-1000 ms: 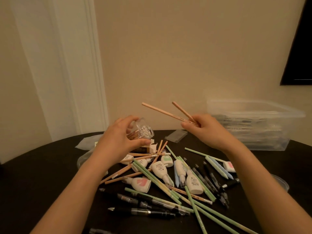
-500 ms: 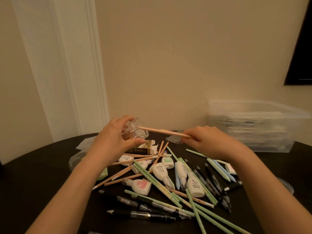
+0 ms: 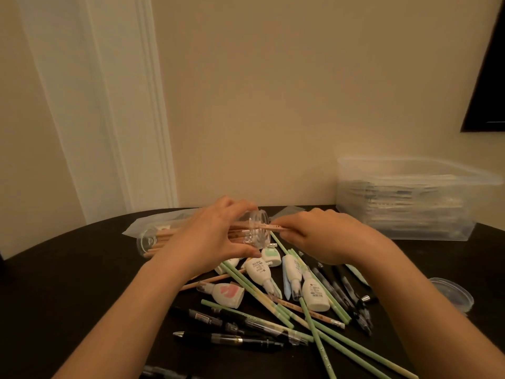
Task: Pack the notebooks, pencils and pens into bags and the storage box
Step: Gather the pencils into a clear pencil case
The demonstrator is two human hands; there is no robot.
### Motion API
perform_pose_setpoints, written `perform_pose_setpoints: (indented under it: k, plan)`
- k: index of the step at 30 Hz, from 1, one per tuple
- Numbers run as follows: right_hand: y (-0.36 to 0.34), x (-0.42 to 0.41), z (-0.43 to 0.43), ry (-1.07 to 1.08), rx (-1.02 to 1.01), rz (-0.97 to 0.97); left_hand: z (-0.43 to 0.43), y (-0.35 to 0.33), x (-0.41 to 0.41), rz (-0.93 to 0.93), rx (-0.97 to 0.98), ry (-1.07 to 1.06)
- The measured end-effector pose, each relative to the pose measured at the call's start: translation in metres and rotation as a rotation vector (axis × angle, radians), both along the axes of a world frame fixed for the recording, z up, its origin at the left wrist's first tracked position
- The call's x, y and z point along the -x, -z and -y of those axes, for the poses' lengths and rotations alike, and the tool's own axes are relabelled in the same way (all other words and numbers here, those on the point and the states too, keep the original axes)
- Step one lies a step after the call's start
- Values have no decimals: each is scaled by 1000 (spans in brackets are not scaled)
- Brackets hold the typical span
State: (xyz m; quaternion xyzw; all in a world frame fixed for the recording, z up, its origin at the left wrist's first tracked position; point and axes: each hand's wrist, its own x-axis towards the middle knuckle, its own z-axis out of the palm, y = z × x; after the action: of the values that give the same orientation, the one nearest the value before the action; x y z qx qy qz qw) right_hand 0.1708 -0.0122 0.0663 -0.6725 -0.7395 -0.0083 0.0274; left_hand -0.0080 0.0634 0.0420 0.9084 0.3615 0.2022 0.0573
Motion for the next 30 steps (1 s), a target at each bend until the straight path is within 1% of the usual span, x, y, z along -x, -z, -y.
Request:
perform_pose_setpoints:
  k: [2, 6, 8, 10, 14, 15, 17, 19, 22, 24, 25, 26, 28, 29, 30]
  plan:
    - [2, 2, 0, 32, -59, 40, 0, 1, -1, -19, -4, 6]
    - [1, 3, -4, -23, -118, -178, -2, 2, -1, -40, -14, -11]
    - [0, 2, -5, -48, -131, -189, -2, 2, 0, -48, -17, -20]
    - [0, 2, -4, -55, -163, -129, -2, 3, 0, -57, -17, -25]
    - [4, 6, -2, -29, -273, 164, -2, 4, -1, -49, 5, -12]
    - [6, 7, -1, -24, -284, 211, -2, 5, -1, -49, 5, -7]
    - [7, 8, -1, -13, -286, 229, -2, 4, 0, -52, 3, -7]
    - [6, 6, -1, -8, -230, 154, -3, 4, 1, -55, 9, -15]
    - [1, 1, -2, -76, -109, -65, -4, 3, 1, -58, 11, -25]
    - [-2, -2, -1, -123, -136, -102, -4, 2, 1, -65, 6, -32]
    - [-3, -1, 0, -115, -160, -70, -3, 2, 1, -65, 5, -34]
    - [-2, 1, 2, -91, -197, 7, -3, 2, 0, -62, 9, -33]
    - [2, 5, 3, -29, -289, 227, -3, 3, 0, -54, 20, -29]
    - [6, 8, 3, -4, -323, 277, -3, 4, 0, -50, 20, -26]
    - [7, 10, 3, 12, -353, 266, -2, 4, 0, -47, 20, -22]
